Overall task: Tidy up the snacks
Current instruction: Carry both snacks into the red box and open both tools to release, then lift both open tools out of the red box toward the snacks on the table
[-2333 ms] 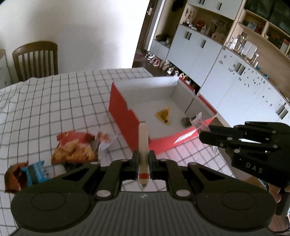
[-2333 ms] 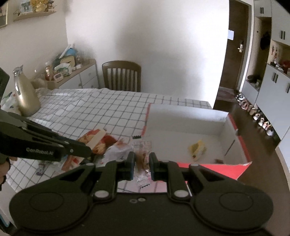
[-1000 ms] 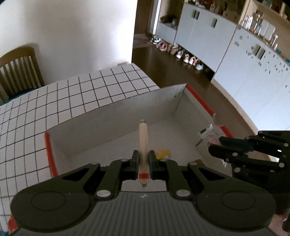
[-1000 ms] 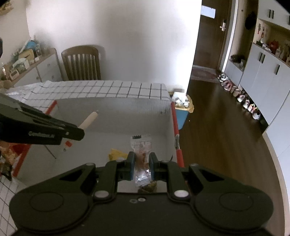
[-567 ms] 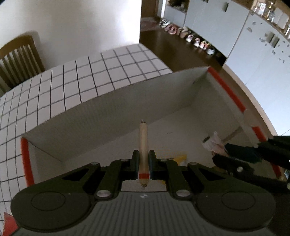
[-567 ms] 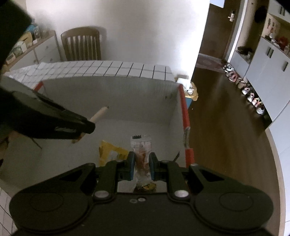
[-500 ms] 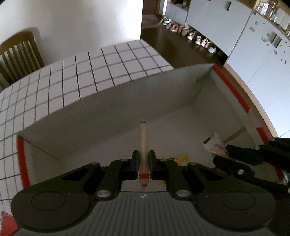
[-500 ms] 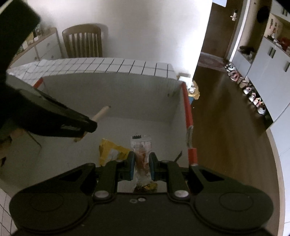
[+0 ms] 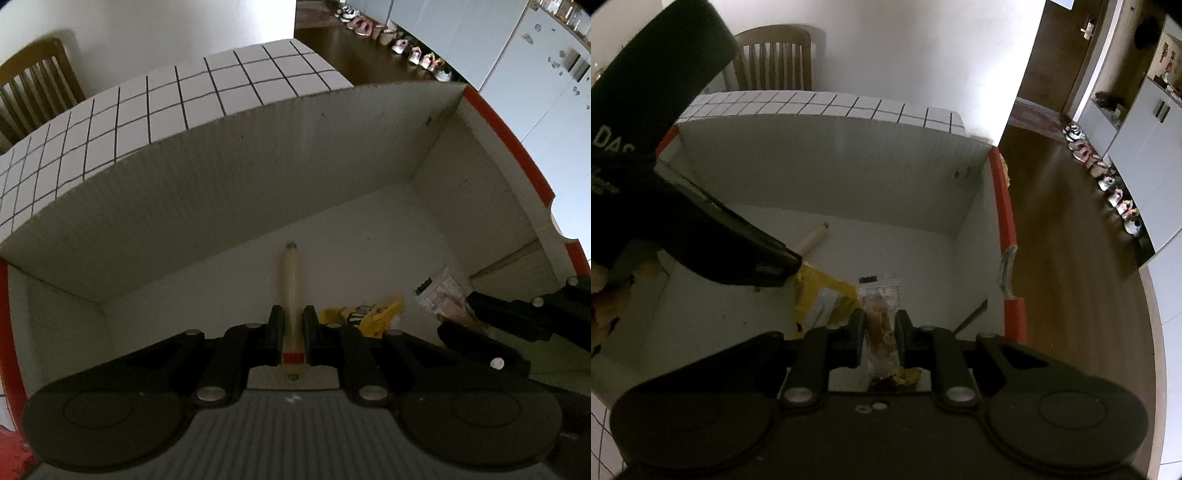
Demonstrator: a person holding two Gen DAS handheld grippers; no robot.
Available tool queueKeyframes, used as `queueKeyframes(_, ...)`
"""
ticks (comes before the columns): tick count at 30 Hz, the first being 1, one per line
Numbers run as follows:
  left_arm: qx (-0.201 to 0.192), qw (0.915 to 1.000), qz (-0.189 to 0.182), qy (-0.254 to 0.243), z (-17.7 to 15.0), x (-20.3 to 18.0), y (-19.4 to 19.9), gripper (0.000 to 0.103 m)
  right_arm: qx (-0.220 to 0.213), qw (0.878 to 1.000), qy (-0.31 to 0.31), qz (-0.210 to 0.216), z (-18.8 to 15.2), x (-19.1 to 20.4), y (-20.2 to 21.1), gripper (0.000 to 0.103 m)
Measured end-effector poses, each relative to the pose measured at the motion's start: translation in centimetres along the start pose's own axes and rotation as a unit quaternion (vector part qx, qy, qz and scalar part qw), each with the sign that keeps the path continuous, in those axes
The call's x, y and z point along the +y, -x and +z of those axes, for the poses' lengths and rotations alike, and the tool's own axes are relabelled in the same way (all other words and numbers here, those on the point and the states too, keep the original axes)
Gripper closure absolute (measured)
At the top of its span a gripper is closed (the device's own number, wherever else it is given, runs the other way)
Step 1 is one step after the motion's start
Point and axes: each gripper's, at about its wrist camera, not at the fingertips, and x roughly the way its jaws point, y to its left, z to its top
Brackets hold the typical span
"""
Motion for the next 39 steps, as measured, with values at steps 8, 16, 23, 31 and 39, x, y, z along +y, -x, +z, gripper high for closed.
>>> queueKeyframes(8, 0.008, 1.0000, 0.002, 0.005, 0.5, -0.1, -0.6, 0.092, 0.003, 1.000, 0.001, 0.001, -0.2, 0.3, -0.2, 0.082)
queueKeyframes(16, 0.011, 0.9997, -0.002, 0.023, 0.3, 0.5, 0.2, 0.089, -0.010, 1.000, -0.009, 0.005, -0.4, 0.2, 1.0, 0.071)
queueKeyframes(23, -0.006, 0.9995, -0.011, 0.028, -0.4, 1.0, 1.8, 0.088, -0.026, 1.000, -0.011, 0.004, -0.3, 0.0, 2.7, 0.054)
queueKeyframes(31, -0.036, 0.9987, -0.024, 0.028, -1.8, 1.5, 4.8, 0.088, -0.044, 0.999, -0.022, -0.002, -0.2, 0.1, 4.6, 0.049)
queueKeyframes(39, -0.081, 0.9963, -0.028, 0.012, -4.3, 1.9, 9.5, 0.088, -0.066, 0.997, -0.041, 0.003, -0.7, 0.4, 7.1, 0.044)
